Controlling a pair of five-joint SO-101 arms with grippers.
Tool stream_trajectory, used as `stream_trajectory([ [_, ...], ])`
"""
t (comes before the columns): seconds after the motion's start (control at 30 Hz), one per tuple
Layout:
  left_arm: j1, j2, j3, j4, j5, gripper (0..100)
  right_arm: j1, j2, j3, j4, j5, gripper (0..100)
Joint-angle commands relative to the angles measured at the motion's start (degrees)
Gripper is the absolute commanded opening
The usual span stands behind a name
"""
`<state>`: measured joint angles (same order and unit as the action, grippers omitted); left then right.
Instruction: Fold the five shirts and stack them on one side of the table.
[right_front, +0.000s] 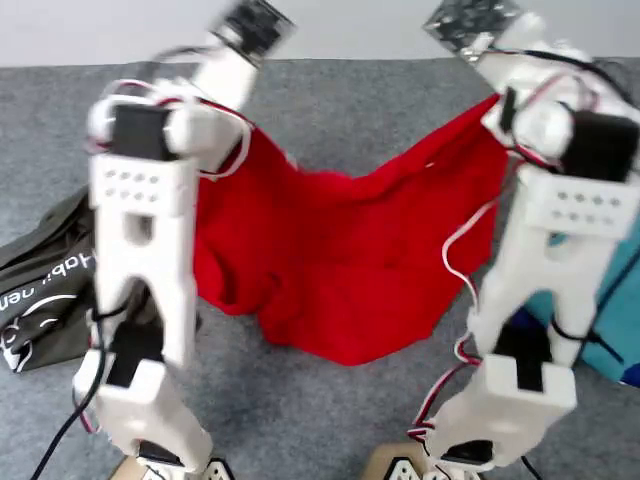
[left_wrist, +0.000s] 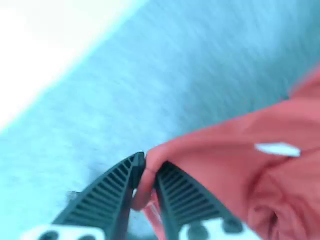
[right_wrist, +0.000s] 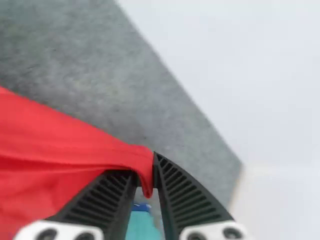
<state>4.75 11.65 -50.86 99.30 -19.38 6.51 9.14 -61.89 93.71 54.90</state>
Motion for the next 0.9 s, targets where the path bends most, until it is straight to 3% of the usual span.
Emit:
stream_trajectory([
  [0.0, -2.20, -6.59, -8.04, 0.62, 2.64, 0, 2.68, -7.52, -0.70, -4.88, -2.73, 1.0],
  [0.43, -7.03, -11.52, -27.38, -3.78, 2.37, 0, 3.30, -21.41, -0.70, -22.64, -2.81, 1.0],
  [0.6, -6.86, -14.15, -32.04, -3.78, 2.29, 0, 3.30, -26.24, -0.70, -27.91, 1.85, 1.0],
  [0.87, -6.59, -21.98, -32.57, -1.32, 0.62, 0, 3.38, -33.36, -0.44, -28.88, 5.63, 1.0],
])
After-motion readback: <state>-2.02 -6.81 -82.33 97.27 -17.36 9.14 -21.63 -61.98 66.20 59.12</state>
